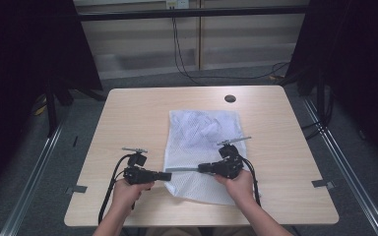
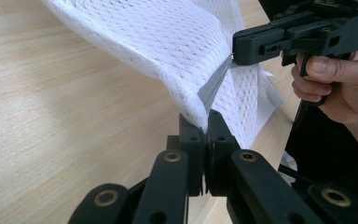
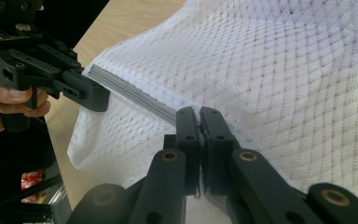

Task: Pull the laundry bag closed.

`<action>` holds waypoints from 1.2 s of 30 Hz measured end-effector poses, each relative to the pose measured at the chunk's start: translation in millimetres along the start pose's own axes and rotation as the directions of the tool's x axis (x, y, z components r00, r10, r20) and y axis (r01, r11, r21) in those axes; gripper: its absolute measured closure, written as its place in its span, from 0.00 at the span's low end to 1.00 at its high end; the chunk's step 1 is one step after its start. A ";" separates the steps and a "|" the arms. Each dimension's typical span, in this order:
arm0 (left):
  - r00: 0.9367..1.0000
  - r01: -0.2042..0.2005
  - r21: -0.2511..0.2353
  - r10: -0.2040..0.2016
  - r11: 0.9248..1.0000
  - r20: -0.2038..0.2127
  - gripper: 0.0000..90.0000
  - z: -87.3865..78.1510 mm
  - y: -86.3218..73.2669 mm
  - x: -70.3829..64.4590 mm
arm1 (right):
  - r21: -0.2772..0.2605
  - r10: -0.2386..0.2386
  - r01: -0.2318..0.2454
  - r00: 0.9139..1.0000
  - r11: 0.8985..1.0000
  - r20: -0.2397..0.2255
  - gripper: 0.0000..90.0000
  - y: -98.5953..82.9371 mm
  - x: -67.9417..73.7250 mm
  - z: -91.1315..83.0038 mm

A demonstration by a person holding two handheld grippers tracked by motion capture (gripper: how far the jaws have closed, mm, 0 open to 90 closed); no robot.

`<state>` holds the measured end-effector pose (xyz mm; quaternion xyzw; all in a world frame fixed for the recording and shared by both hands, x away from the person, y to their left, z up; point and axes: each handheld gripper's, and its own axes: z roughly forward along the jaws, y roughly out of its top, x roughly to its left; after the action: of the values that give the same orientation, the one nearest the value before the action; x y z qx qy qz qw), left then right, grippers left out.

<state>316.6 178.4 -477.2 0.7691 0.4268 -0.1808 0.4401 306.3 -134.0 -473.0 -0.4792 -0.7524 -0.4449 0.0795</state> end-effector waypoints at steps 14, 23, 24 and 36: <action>1.000 0.002 -0.002 -0.002 1.000 -0.009 0.98 -0.9 -0.3 0.3 | -0.005 0.005 -0.004 1.000 1.000 0.019 0.96 -1.2 -5.1 -6.4; 1.000 0.009 -0.005 -0.009 1.000 -0.018 0.98 -3.9 -1.2 2.8 | -0.015 0.016 -0.015 0.999 1.000 0.044 0.96 -3.1 -12.0 -12.9; 1.000 0.009 -0.002 -0.009 1.000 -0.018 0.98 -4.0 -1.1 2.9 | -0.013 0.019 -0.018 0.999 1.000 0.048 0.96 -3.4 -12.5 -13.8; 1.000 0.016 -0.005 -0.016 1.000 -0.018 0.98 -5.0 -1.8 3.1 | -0.016 0.023 -0.022 0.998 1.000 0.050 0.96 -5.6 -17.1 -18.8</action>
<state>316.4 184.5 -477.4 0.7662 0.4376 -0.1763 0.4363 305.0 -160.0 -474.5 -0.4992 -0.7454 -0.4375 0.0618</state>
